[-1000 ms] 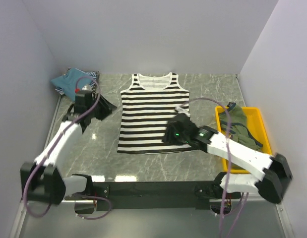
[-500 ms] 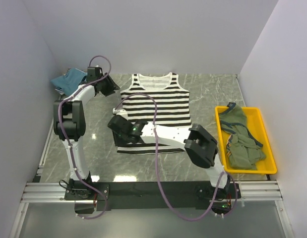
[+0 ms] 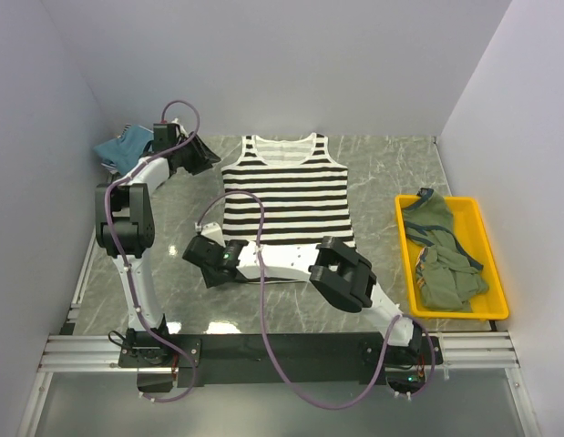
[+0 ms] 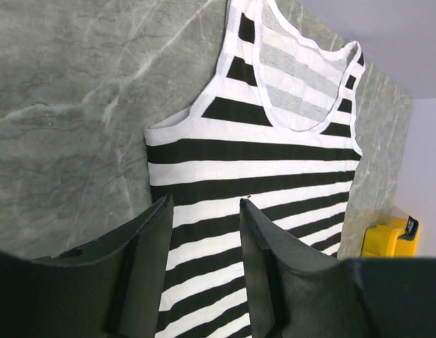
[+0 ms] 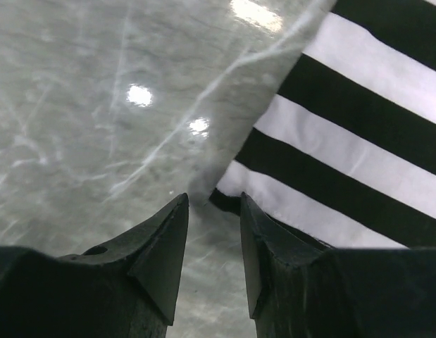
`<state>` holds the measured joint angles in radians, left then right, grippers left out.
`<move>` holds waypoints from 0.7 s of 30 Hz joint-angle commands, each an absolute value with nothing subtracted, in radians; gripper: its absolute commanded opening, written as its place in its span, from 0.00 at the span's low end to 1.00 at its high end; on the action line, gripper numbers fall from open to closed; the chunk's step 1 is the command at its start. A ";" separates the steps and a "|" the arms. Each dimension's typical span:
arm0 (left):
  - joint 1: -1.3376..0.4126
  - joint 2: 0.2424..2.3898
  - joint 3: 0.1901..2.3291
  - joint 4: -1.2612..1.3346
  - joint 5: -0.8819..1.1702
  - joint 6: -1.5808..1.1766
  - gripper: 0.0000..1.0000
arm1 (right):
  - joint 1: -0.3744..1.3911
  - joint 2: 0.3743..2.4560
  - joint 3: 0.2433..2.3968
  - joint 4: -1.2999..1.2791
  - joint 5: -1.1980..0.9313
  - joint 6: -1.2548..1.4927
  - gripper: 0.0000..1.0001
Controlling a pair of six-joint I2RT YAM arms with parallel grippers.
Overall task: Fold and stack the tank tops
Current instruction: Fold the tank top
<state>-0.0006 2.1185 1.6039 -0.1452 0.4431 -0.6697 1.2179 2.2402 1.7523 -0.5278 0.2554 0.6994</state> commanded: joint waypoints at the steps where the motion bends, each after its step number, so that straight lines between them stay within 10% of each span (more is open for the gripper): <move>1: -0.003 2.114 1.605 -0.106 0.489 -0.661 0.48 | 1.212 2.249 1.784 -0.547 0.316 0.727 0.43; 7: -0.003 2.114 1.601 -0.101 0.488 -0.669 0.48 | 1.213 2.238 1.746 -0.532 0.338 0.730 0.36; 13: -0.005 2.115 1.597 -0.101 0.485 -0.676 0.48 | 1.215 2.223 1.715 -0.519 0.308 0.729 0.00; 21: -0.005 2.002 1.397 -0.074 0.396 -0.759 0.49 | 1.226 1.918 1.375 -0.326 0.102 0.712 0.00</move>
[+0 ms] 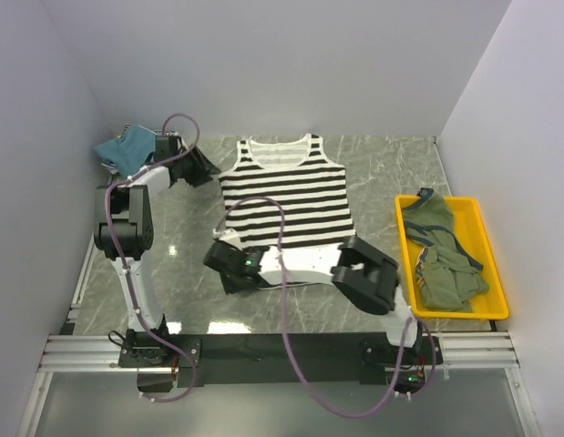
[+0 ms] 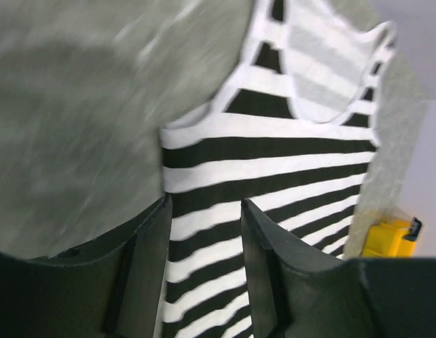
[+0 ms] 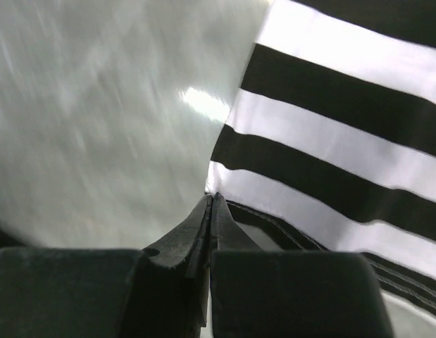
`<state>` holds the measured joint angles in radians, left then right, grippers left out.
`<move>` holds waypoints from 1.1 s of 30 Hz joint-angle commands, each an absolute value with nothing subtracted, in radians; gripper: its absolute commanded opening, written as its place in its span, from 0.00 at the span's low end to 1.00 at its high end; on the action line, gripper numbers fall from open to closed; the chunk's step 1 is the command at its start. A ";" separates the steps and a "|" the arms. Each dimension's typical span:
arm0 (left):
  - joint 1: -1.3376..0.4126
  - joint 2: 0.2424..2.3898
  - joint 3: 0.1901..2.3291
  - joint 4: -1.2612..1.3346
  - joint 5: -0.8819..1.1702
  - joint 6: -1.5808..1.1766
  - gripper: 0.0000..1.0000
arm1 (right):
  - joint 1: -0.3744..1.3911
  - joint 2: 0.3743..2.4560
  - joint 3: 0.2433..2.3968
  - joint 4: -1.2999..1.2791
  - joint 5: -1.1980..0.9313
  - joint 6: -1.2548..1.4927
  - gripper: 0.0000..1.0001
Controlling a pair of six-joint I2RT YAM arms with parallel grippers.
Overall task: Fold and stack the tank tops
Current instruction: Fold the tank top
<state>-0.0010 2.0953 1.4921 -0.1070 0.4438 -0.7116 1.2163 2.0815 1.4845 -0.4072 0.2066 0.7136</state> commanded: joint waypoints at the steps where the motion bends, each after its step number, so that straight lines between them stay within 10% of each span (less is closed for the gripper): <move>1: -0.006 1.987 1.369 -0.066 0.376 -0.779 0.50 | 1.229 1.887 1.332 -0.310 0.091 0.716 0.00; 33: -0.084 1.991 1.298 -0.207 0.135 -0.755 0.40 | 1.266 1.671 1.141 -0.316 0.083 0.741 0.00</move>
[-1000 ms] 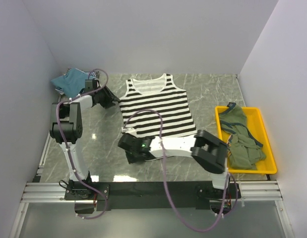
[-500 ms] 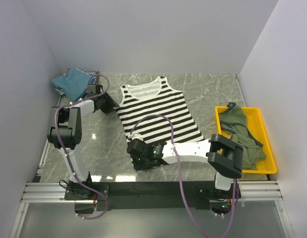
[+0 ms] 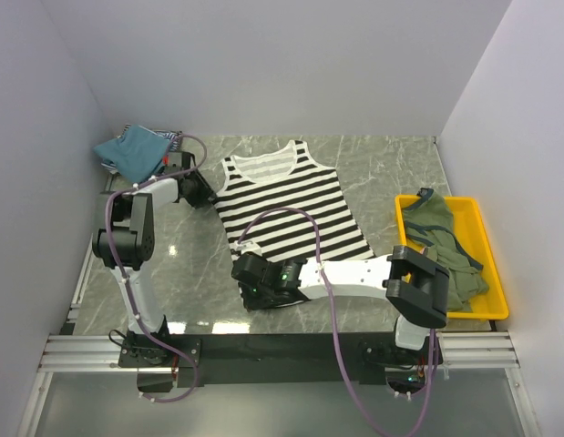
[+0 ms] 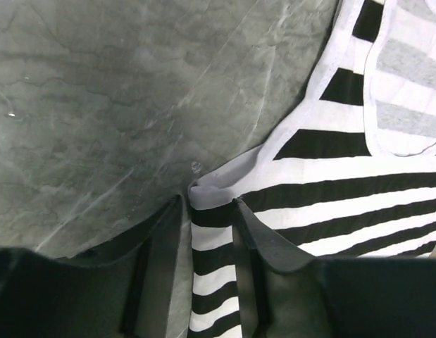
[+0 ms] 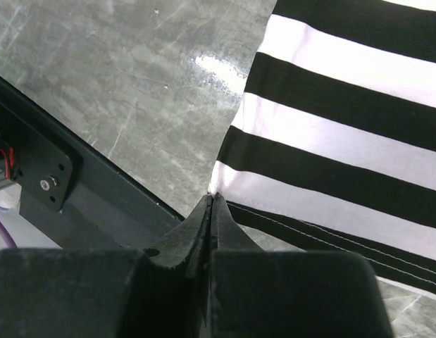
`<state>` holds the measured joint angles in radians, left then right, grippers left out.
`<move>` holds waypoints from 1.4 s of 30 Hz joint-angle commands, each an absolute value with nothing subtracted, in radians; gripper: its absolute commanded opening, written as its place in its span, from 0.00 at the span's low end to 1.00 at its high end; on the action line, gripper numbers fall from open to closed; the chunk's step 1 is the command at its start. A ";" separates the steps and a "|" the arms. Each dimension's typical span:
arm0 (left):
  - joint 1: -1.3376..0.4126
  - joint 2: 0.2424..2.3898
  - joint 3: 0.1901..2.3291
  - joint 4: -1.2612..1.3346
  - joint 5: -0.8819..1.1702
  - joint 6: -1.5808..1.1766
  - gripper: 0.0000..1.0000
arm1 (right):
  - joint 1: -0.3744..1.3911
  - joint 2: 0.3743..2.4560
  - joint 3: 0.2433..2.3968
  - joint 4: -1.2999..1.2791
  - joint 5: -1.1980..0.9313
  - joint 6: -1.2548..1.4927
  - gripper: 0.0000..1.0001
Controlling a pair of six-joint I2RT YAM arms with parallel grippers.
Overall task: Fold and stack the tank tops
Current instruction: Fold the tank top
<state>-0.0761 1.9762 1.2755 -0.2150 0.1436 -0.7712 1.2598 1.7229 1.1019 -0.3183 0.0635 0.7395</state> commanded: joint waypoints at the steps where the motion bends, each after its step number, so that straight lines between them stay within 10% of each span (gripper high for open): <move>1: -0.086 2.002 1.307 -0.212 0.132 -0.753 0.39 | 1.264 1.669 1.140 -0.316 0.081 0.742 0.00; 8: -0.098 2.045 1.342 -0.236 0.098 -0.744 0.27 | 1.264 1.660 1.138 -0.318 0.075 0.738 0.00; 13: -0.097 2.037 1.377 -0.267 0.046 -0.742 0.01 | 1.266 1.657 1.147 -0.319 0.061 0.729 0.00; 27: 0.035 1.838 1.307 -0.342 -0.203 -0.792 0.01 | 1.371 1.807 1.384 -0.357 -0.092 0.630 0.00; 42: -0.158 1.933 1.506 -0.350 -0.164 -0.770 0.01 | 1.292 1.657 1.134 -0.259 -0.035 0.741 0.00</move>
